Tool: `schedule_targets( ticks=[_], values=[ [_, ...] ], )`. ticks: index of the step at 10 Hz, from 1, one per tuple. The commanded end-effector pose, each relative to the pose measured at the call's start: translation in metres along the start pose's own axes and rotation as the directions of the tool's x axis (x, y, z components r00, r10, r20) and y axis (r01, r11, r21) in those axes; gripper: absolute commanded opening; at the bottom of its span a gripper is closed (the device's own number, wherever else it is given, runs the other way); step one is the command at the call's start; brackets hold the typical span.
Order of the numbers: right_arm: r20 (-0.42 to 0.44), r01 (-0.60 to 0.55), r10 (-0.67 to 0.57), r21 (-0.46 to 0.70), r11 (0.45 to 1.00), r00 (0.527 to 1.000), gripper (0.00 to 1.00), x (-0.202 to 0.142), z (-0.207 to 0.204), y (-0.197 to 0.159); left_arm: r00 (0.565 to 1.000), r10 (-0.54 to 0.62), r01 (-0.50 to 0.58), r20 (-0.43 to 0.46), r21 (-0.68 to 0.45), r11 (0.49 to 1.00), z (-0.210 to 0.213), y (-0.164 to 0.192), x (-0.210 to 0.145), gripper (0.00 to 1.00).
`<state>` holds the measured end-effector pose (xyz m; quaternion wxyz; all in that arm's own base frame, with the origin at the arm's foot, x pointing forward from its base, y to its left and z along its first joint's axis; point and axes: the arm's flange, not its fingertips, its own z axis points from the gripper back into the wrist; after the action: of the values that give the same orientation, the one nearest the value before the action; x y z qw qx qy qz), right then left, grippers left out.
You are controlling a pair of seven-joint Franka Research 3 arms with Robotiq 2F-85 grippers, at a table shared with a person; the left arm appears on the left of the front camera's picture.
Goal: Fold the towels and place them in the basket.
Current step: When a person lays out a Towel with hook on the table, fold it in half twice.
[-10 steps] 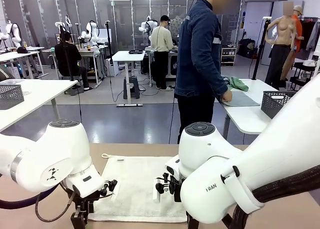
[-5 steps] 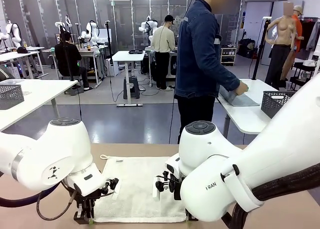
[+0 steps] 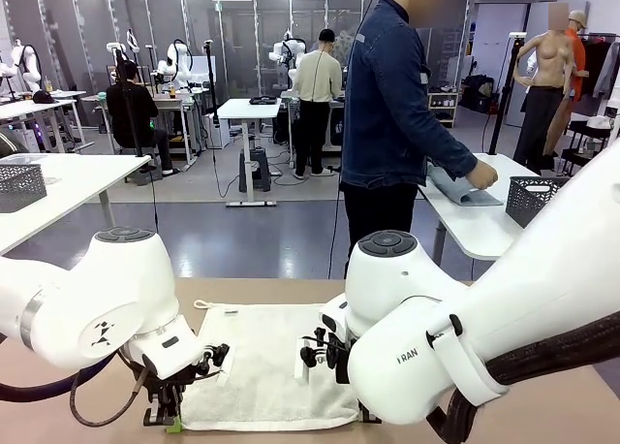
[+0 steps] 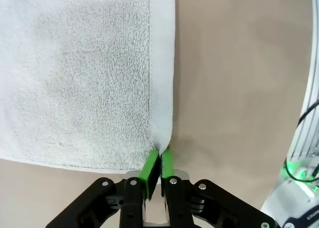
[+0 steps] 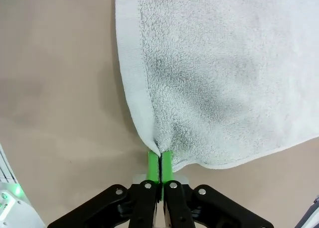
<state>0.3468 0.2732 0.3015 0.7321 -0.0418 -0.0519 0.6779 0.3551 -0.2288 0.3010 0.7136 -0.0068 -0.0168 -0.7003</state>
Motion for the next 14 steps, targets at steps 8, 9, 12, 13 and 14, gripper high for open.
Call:
schedule_targets(
  ticks=[8, 9, 12, 13, 14],
  values=[
    [0.027, -0.037, 0.037, -0.005, 0.999, 0.999, 0.0, 0.005, 0.11, 0.022, 0.995, 0.02, -0.02, 0.094, 0.006, 1.0, 0.121, -0.054, -0.001, 0.0],
    [0.031, -0.04, 0.041, -0.005, 0.999, 0.999, 0.0, 0.005, 0.123, 0.029, 0.994, 0.027, -0.028, 0.107, 0.014, 1.0, 0.135, -0.062, -0.002, 0.0],
    [0.04, -0.04, 0.042, -0.042, 0.998, 0.998, 0.0, 0.013, 0.142, 0.001, 0.995, 0.047, -0.049, 0.093, 0.017, 0.999, 0.147, -0.04, 0.004, 0.0],
    [0.055, -0.043, 0.044, -0.011, 0.999, 0.998, 0.0, 0.017, 0.139, -0.023, 0.994, 0.072, -0.073, 0.085, 0.015, 0.997, 0.148, -0.022, 0.006, 0.0],
    [0.033, -0.04, 0.04, -0.006, 0.999, 0.999, 0.0, 0.021, 0.133, -0.046, 0.993, 0.09, -0.092, 0.074, 0.02, 0.996, 0.149, -0.005, 0.007, 0.0]
  ],
)
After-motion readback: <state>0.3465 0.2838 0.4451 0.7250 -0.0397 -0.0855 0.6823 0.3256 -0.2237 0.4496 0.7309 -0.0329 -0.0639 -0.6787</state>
